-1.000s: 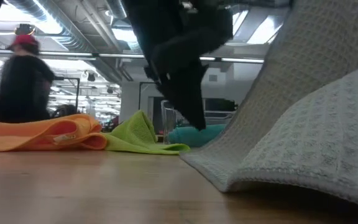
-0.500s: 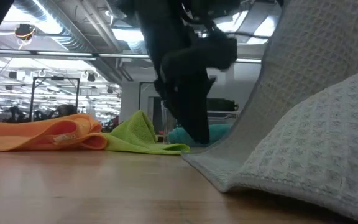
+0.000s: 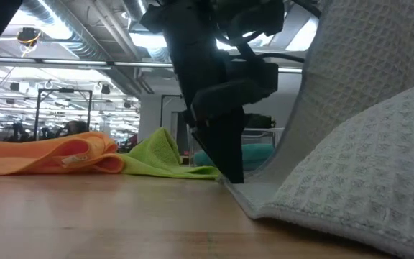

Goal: Fold microfiber towels
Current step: Fold the gray towel

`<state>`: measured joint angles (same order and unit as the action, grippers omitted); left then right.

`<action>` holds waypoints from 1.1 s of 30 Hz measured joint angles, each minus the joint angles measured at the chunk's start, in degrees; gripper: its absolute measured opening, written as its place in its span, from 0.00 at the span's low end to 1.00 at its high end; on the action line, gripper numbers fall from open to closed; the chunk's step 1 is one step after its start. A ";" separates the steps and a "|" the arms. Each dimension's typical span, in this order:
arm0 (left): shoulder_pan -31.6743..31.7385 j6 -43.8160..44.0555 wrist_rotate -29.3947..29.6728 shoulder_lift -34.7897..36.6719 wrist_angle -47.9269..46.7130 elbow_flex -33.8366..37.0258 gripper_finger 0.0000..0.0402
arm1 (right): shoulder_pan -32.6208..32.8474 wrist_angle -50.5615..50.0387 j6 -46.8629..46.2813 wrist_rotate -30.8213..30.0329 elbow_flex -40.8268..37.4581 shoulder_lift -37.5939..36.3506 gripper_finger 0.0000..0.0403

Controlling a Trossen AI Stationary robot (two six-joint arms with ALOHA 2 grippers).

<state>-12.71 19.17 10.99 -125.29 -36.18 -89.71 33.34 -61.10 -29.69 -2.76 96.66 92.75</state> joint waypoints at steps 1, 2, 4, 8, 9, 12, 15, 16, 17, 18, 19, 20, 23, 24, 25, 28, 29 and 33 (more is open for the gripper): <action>0.02 0.16 -0.65 0.00 0.00 0.00 0.35 | 0.00 0.00 0.00 0.00 0.00 0.00 0.00; 0.06 0.16 -1.09 0.00 -0.02 0.00 0.32 | 0.01 -0.01 -0.01 0.00 0.00 0.00 0.00; 0.10 0.16 -1.34 -0.04 -0.33 0.04 0.24 | 0.00 -0.01 0.00 0.00 0.00 0.00 0.00; 0.11 0.40 -1.30 -0.07 -0.66 0.12 0.06 | 0.00 -0.02 0.00 0.00 0.00 0.00 0.00; 0.13 1.26 -1.39 -0.07 -0.70 0.13 0.03 | 0.00 -0.02 -0.01 0.00 0.00 0.00 0.00; 0.11 3.00 -1.52 -0.07 -0.85 0.13 0.01 | 0.00 -0.09 -0.11 0.00 0.00 0.00 0.00; -0.02 3.19 -1.16 -0.07 -1.17 0.13 0.01 | 0.00 -0.11 -0.16 0.00 0.00 0.00 0.00; -0.15 3.16 -0.86 -0.07 -1.45 0.13 0.00 | 0.00 -0.13 -0.18 0.00 0.00 0.00 0.00; -0.27 3.16 -0.64 0.01 -1.56 0.13 0.00 | 0.00 -0.13 -0.20 0.00 0.00 0.00 0.00; -0.41 3.18 -0.50 0.41 -1.70 0.14 0.00 | 0.00 -0.13 -0.22 0.00 0.00 0.00 0.00; -0.56 3.20 -0.29 0.56 -2.19 0.23 0.00 | 0.00 -0.19 -0.22 0.00 0.00 0.00 0.00; -0.83 3.22 0.20 0.80 -2.54 0.29 0.00 | 0.00 -0.36 -0.22 0.00 0.00 0.00 0.00; -1.89 3.69 1.84 2.65 -6.19 0.67 0.00 | 0.02 -1.50 -0.24 0.00 0.00 -0.02 0.00; -2.26 4.48 2.73 3.40 -7.65 0.79 0.00 | 0.01 -1.78 -0.24 0.00 0.00 -0.02 0.00; -2.65 5.27 3.75 4.42 -8.77 0.77 0.00 | 0.00 -2.14 -0.24 0.00 0.00 -0.02 0.00; -4.21 8.09 7.80 8.81 -15.63 0.46 0.00 | 0.00 -3.17 -0.26 -0.04 -0.02 -0.02 0.00; -4.74 9.22 9.05 9.88 -17.38 0.39 0.00 | 0.00 -3.61 -0.26 -0.07 -0.02 -0.02 0.00; -7.32 14.22 11.95 13.62 -24.07 0.54 0.00 | 0.00 -4.34 -0.26 -1.08 -0.02 -0.04 0.00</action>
<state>-20.03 33.39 22.95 -111.68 -60.26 -89.17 33.34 -65.44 -29.95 -3.85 96.64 92.71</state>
